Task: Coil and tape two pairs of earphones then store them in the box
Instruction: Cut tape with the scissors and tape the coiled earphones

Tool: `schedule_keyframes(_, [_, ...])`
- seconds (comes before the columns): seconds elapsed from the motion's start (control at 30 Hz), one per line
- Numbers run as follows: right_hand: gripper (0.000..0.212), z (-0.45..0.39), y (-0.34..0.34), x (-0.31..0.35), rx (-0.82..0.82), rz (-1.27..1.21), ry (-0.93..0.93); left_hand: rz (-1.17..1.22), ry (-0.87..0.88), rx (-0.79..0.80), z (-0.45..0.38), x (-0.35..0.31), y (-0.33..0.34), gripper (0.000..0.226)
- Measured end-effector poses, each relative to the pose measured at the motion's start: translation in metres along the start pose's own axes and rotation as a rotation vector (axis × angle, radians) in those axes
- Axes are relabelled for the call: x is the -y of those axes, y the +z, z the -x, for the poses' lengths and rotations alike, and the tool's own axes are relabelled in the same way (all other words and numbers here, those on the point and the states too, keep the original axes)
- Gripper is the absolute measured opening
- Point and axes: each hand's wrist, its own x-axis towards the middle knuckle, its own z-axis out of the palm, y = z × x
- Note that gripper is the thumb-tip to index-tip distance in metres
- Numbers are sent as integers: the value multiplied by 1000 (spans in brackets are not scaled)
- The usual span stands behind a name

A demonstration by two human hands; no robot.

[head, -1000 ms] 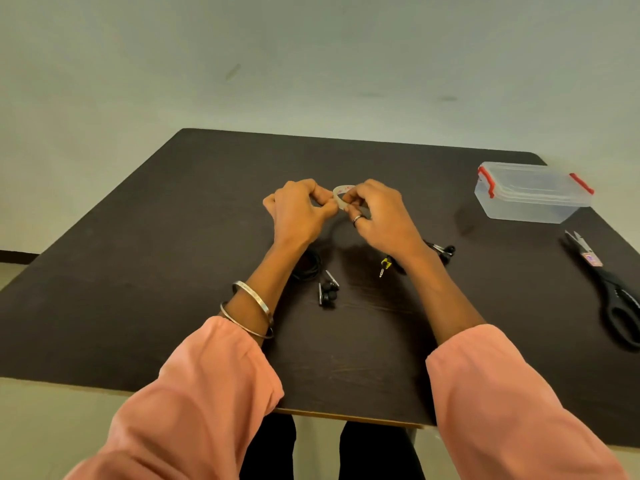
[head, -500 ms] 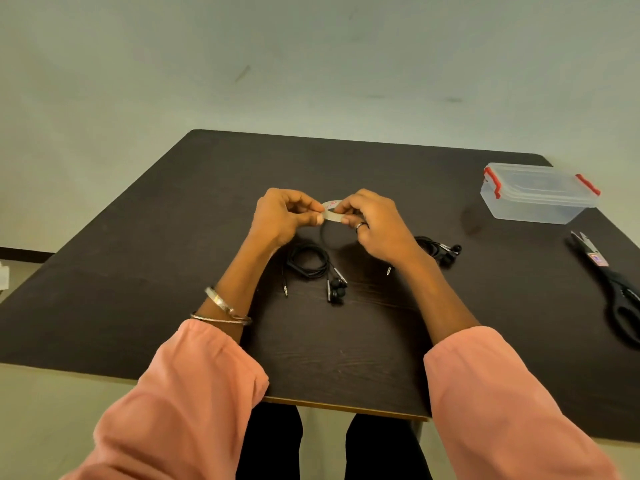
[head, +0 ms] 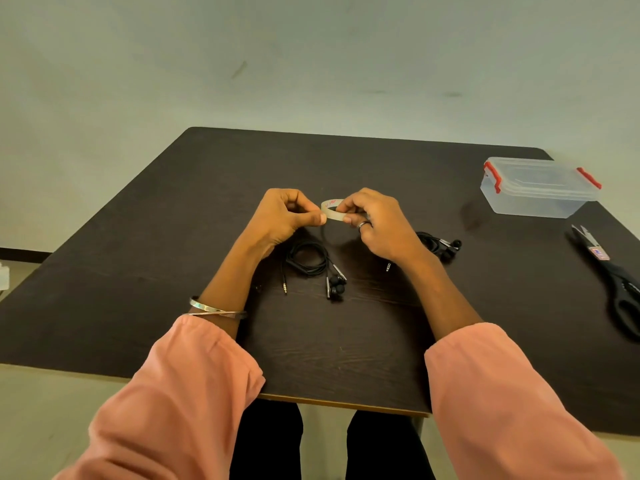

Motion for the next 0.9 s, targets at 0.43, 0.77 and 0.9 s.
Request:
schedule_keyframes(0.43, [23,2,-7,-1,21,-19,16,68,16,27,1,-1,1,14])
schedule_keyframes(0.77, [20,8,-26,-11,51,40,97,33,-35,-118,-2,3,4,21])
schedule_keyframes(0.9, [20,0,-24,-12,120,244,109,-13,-39,-125,-2,4,9,22])
